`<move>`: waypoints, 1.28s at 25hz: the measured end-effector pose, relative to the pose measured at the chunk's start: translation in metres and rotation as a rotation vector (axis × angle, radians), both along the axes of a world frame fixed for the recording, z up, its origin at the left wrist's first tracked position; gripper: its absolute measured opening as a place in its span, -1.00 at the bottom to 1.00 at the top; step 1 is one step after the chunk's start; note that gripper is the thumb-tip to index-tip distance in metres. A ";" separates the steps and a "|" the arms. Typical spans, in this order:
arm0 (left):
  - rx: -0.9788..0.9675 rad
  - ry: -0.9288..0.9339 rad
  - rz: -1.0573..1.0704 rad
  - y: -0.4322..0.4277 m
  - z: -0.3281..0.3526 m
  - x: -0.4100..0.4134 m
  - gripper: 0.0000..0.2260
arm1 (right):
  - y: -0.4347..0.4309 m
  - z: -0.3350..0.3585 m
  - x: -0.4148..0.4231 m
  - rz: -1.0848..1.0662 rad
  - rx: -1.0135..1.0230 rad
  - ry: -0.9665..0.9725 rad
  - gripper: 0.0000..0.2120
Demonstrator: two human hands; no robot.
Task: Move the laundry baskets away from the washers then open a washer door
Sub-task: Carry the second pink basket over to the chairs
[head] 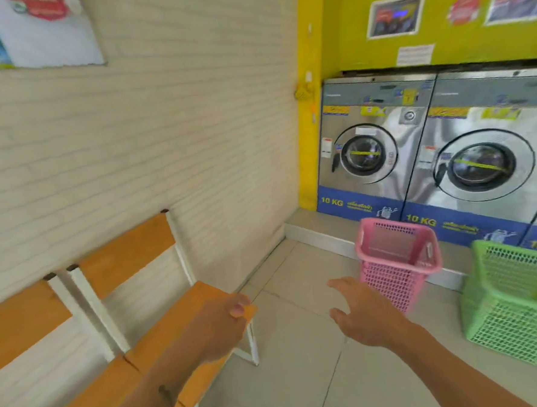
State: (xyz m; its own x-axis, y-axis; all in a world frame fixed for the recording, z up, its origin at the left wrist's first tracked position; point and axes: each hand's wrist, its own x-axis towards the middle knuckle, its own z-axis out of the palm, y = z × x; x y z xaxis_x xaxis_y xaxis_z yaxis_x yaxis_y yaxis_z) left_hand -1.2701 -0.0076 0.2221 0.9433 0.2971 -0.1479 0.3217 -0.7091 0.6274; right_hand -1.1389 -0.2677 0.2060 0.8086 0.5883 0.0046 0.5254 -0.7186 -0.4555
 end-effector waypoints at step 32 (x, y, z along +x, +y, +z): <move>0.231 0.030 -0.301 -0.253 -0.182 0.830 -0.55 | -0.297 -0.125 0.695 -0.615 -0.137 0.281 -0.42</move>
